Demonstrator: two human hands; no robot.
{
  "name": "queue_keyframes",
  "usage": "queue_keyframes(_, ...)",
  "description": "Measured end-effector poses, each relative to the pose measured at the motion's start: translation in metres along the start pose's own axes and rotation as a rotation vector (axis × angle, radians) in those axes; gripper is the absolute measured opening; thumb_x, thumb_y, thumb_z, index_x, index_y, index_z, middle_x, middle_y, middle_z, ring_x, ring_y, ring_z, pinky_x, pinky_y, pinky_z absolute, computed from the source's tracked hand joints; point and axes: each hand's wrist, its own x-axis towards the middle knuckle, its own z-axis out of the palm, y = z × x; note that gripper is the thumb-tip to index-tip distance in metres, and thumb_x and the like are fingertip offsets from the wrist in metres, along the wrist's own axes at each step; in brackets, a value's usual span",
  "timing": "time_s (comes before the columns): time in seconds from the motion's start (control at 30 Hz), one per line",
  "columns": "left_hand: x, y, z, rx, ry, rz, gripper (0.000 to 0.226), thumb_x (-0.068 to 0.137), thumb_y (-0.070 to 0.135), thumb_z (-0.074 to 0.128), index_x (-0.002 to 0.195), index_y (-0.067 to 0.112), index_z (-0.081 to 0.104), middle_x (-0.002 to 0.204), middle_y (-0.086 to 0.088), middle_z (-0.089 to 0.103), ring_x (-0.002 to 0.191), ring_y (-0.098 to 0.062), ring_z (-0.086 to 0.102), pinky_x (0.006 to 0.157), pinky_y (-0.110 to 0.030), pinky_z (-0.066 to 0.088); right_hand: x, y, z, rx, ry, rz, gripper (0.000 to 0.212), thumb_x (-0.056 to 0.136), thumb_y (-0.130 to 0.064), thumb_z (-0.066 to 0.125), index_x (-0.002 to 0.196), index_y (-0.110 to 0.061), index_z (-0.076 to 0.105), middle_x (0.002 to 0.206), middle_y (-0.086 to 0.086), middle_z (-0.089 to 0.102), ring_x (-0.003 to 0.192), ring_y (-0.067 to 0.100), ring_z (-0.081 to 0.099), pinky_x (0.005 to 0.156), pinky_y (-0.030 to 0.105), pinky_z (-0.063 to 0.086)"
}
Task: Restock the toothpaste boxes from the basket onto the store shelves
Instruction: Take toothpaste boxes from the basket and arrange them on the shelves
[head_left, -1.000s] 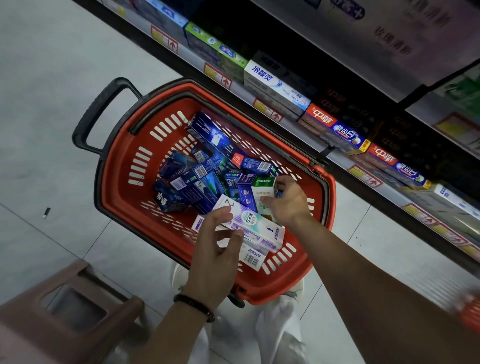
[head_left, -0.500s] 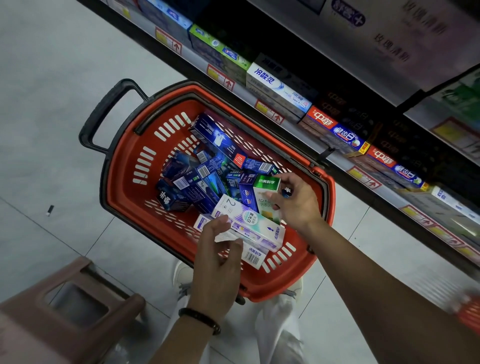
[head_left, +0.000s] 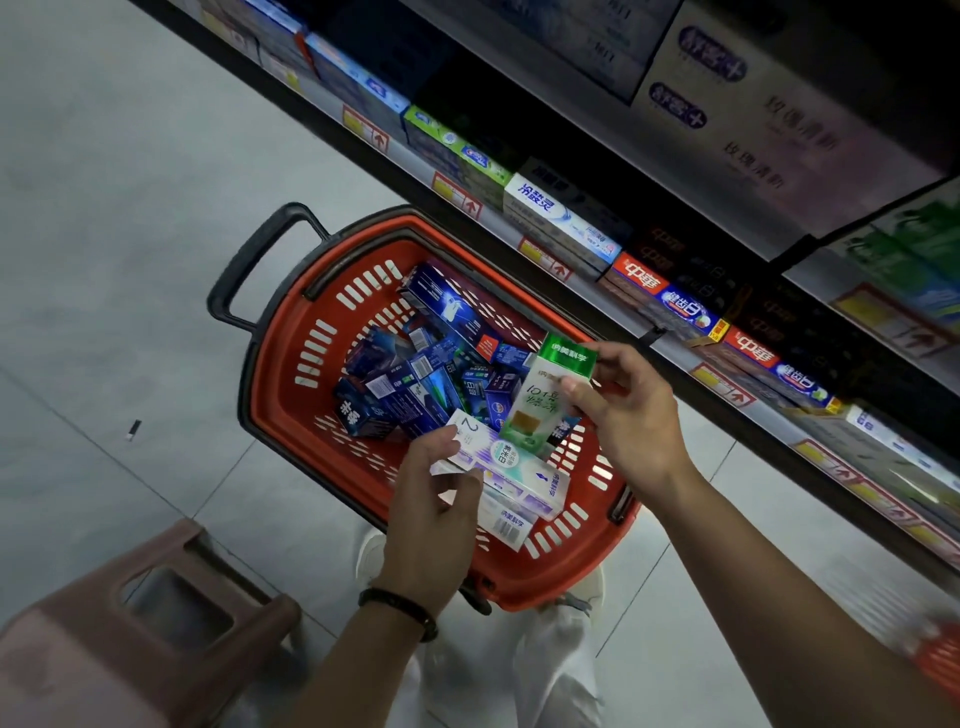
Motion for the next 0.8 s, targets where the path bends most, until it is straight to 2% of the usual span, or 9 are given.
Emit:
queue_keyframes(0.07, -0.001, 0.006, 0.001, 0.03, 0.001, 0.006, 0.037, 0.101, 0.012, 0.066, 0.125, 0.037, 0.057, 0.134, 0.026, 0.056, 0.114, 0.003, 0.062, 0.091, -0.041, 0.063, -0.009, -0.011, -0.004, 0.062, -0.02, -0.005, 0.029, 0.098, -0.006, 0.071, 0.126, -0.011, 0.064, 0.106, 0.0, 0.075, 0.097, 0.01, 0.078, 0.073, 0.024, 0.063)
queue_keyframes(0.13, -0.003, 0.017, 0.002, 0.046, -0.004, -0.003, 0.041, 0.1, 0.013, 0.067, 0.129, 0.04, 0.056, 0.134, 0.023, 0.057, 0.11, 0.009, 0.061, 0.084, -0.027, 0.062, -0.016, -0.021, -0.007, -0.004, -0.045, -0.028, 0.029, 0.098, -0.012, 0.072, 0.126, -0.017, 0.065, 0.108, -0.002, 0.076, 0.099, 0.011, 0.077, 0.074, 0.026, 0.064)
queue_keyframes(0.2, -0.006, 0.033, 0.001, 0.048, -0.027, 0.003, 0.045, 0.1, 0.014, 0.069, 0.135, 0.039, 0.054, 0.135, 0.018, 0.057, 0.112, 0.006, 0.061, 0.074, -0.013, 0.057, -0.024, -0.033, -0.01, -0.081, -0.085, -0.055, 0.03, 0.099, -0.021, 0.073, 0.127, -0.028, 0.066, 0.113, -0.006, 0.076, 0.103, 0.013, 0.076, 0.078, 0.032, 0.066)
queue_keyframes(0.23, -0.008, 0.043, -0.001, 0.04, -0.041, 0.011, 0.047, 0.099, 0.015, 0.07, 0.137, 0.039, 0.054, 0.136, 0.017, 0.058, 0.116, 0.001, 0.061, 0.073, -0.012, 0.056, -0.029, -0.04, -0.012, -0.094, -0.106, -0.066, 0.031, 0.099, -0.024, 0.073, 0.127, -0.033, 0.066, 0.115, -0.008, 0.076, 0.105, 0.014, 0.075, 0.08, 0.035, 0.066)
queue_keyframes(0.33, -0.01, 0.067, -0.006, 0.015, -0.076, 0.05, 0.05, 0.096, 0.022, 0.076, 0.133, 0.047, 0.055, 0.131, 0.025, 0.061, 0.121, 0.001, 0.059, 0.081, -0.019, 0.06, -0.039, -0.057, -0.014, -0.116, -0.172, -0.105, 0.033, 0.098, -0.028, 0.075, 0.126, -0.042, 0.068, 0.117, -0.007, 0.075, 0.105, 0.018, 0.073, 0.083, 0.04, 0.065)
queue_keyframes(0.4, -0.014, 0.088, -0.011, 0.026, -0.109, 0.107, 0.049, 0.095, 0.023, 0.077, 0.132, 0.046, 0.055, 0.127, 0.032, 0.062, 0.119, 0.006, 0.059, 0.085, -0.018, 0.058, -0.046, -0.073, -0.013, -0.094, -0.196, -0.114, 0.034, 0.096, -0.025, 0.078, 0.124, -0.041, 0.07, 0.115, -0.004, 0.075, 0.102, 0.026, 0.072, 0.085, 0.044, 0.065)
queue_keyframes(0.47, -0.019, 0.112, -0.014, 0.025, -0.175, 0.148, 0.049, 0.096, 0.024, 0.076, 0.136, 0.042, 0.055, 0.127, 0.029, 0.066, 0.12, 0.004, 0.061, 0.088, -0.019, 0.058, -0.056, -0.091, -0.012, -0.049, -0.206, -0.093, 0.035, 0.095, -0.02, 0.079, 0.124, -0.037, 0.071, 0.113, -0.003, 0.076, 0.102, 0.031, 0.071, 0.087, 0.045, 0.064)
queue_keyframes(0.63, -0.033, 0.174, -0.03, 0.057, -0.297, 0.15, 0.037, 0.097, 0.018, 0.075, 0.129, 0.034, 0.064, 0.121, 0.013, 0.075, 0.112, -0.011, 0.072, 0.094, -0.042, 0.061, -0.081, -0.143, -0.018, 0.02, -0.233, -0.053, 0.034, 0.095, -0.016, 0.078, 0.126, -0.029, 0.07, 0.114, 0.0, 0.078, 0.103, 0.024, 0.074, 0.086, 0.036, 0.062)
queue_keyframes(0.8, -0.063, 0.234, -0.053, 0.097, -0.336, 0.176, 0.036, 0.096, 0.013, 0.075, 0.128, 0.026, 0.066, 0.116, 0.007, 0.077, 0.106, -0.014, 0.075, 0.093, -0.046, 0.062, -0.112, -0.207, -0.024, 0.064, -0.214, -0.082, 0.042, 0.094, -0.006, 0.078, 0.131, -0.017, 0.064, 0.1, 0.007, 0.071, 0.087, 0.003, 0.072, 0.076, 0.02, 0.059)
